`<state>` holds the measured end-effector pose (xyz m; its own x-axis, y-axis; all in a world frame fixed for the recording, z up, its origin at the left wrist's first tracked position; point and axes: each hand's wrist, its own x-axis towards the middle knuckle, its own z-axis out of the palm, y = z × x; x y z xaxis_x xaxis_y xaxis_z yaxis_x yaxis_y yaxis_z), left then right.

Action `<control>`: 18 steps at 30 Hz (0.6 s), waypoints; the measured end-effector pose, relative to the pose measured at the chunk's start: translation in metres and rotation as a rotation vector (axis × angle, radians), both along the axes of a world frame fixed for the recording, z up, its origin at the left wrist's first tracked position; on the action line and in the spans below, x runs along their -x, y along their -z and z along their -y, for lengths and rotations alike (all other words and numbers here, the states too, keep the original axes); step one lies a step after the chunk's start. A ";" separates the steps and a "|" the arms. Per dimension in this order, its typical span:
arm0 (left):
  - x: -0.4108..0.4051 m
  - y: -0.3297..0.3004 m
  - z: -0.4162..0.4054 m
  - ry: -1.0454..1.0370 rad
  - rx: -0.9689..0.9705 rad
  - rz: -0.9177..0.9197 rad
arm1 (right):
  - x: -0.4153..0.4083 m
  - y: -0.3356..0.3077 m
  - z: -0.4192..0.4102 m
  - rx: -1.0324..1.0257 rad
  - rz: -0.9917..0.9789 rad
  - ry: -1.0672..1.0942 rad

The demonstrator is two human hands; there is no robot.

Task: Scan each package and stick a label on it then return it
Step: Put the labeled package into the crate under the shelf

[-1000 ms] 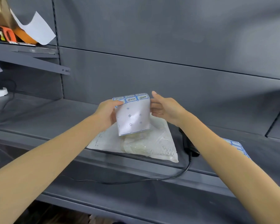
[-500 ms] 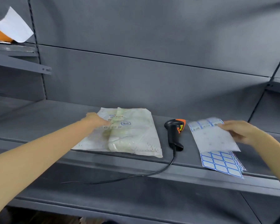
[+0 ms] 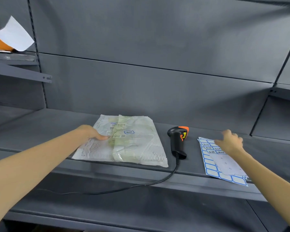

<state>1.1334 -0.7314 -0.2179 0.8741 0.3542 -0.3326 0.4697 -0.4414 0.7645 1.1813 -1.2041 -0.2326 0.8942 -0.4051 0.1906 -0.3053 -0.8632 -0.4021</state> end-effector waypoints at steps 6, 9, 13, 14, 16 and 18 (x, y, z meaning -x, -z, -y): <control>0.003 -0.013 -0.005 -0.029 0.407 0.043 | -0.002 -0.014 -0.059 -0.096 0.129 -0.266; 0.009 -0.013 -0.006 0.007 0.450 0.120 | -0.001 -0.018 -0.088 -0.149 0.189 -0.380; 0.017 0.004 -0.006 -0.040 0.509 0.342 | -0.001 -0.020 -0.111 -0.297 0.203 -0.459; 0.020 0.006 -0.005 -0.062 0.534 0.399 | -0.002 -0.021 -0.114 -0.352 0.197 -0.473; 0.025 0.006 -0.005 -0.076 0.602 0.490 | -0.003 -0.025 -0.121 -0.467 0.174 -0.500; 0.028 0.000 -0.003 -0.069 0.678 0.565 | -0.003 -0.032 -0.130 -0.566 0.129 -0.585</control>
<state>1.1051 -0.7280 -0.2184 0.9553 0.2953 -0.0148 -0.0485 0.2062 0.9773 1.1840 -1.0745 -0.2010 0.9756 0.0535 0.2130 0.2089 -0.5250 -0.8251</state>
